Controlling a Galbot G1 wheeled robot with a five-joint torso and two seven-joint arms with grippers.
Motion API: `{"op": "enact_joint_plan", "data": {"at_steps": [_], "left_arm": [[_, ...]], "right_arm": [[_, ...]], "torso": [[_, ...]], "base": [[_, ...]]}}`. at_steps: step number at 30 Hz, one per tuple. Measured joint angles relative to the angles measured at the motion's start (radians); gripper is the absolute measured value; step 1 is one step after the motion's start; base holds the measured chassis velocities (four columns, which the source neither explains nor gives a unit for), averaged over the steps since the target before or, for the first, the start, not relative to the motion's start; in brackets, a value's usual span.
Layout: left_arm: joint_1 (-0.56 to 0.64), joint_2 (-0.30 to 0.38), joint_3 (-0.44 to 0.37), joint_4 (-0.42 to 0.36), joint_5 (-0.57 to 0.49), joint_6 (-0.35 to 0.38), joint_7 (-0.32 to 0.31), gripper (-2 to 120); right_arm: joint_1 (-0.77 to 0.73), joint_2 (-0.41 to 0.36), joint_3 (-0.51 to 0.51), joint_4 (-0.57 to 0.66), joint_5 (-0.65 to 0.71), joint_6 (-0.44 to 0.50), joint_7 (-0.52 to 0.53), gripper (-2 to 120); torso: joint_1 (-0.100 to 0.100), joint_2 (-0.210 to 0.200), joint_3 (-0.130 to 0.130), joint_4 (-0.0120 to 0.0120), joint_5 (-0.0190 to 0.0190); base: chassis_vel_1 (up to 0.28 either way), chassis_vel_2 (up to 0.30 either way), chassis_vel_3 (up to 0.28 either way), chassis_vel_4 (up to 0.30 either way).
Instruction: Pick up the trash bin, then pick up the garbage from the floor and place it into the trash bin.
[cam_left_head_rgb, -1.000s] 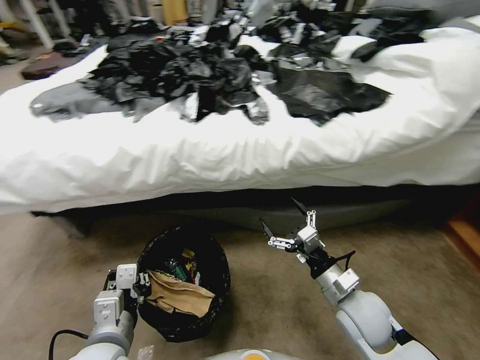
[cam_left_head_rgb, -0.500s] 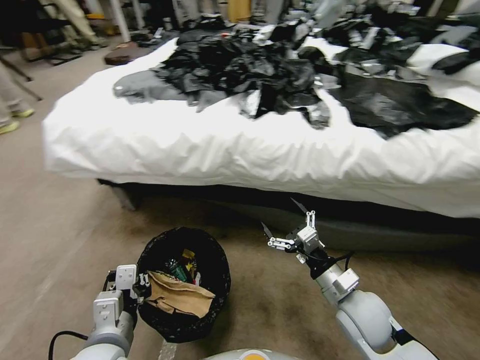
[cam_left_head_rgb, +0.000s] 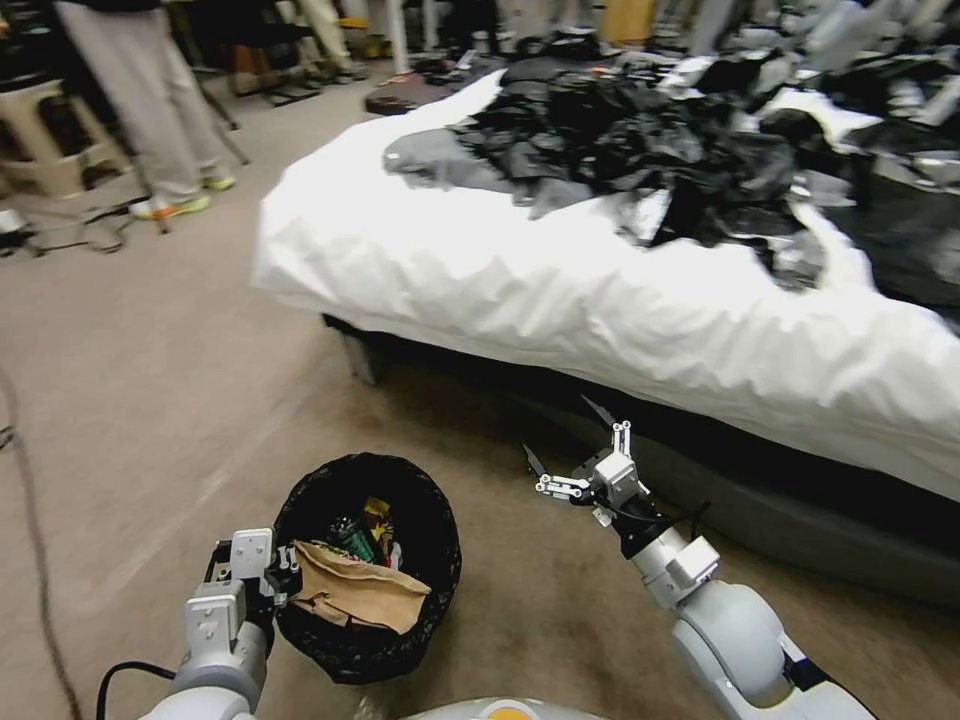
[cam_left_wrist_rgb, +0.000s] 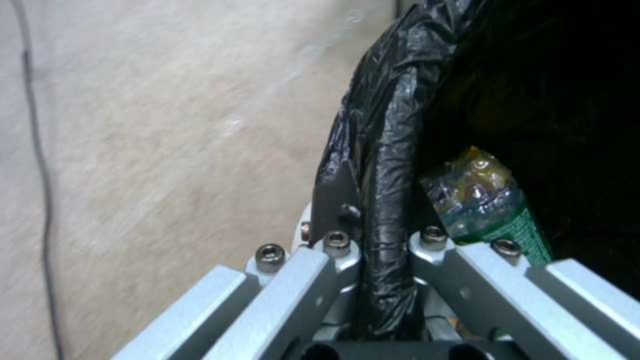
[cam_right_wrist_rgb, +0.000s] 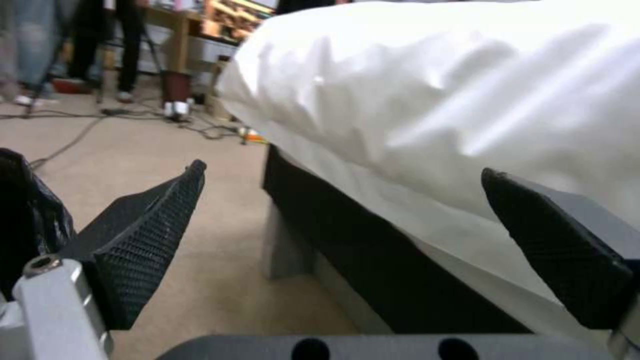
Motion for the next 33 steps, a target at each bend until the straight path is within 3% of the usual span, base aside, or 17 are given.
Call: {"op": "enact_joint_plan", "data": {"at_steps": [26,33], "left_arm": [[-0.011,-0.001,-0.013,-0.012,-0.017,0.001,-0.001,1],[-0.024,-0.003,-0.018,-0.003,-0.035,-0.03,-0.006,1]], "right_arm": [[-0.015,0.007,0.002,0.008,-0.007,0.002,-0.002,100],[-0.021,0.007,0.003,0.013,-0.009,0.003,-0.006,100]], "torso": [[0.0,0.0,0.0,-0.0001,0.0],[0.0,0.0,0.0,0.0002,-0.0001]], "base": [[0.121,0.12,0.126,0.125],[0.124,0.111,0.121,0.123]]}}
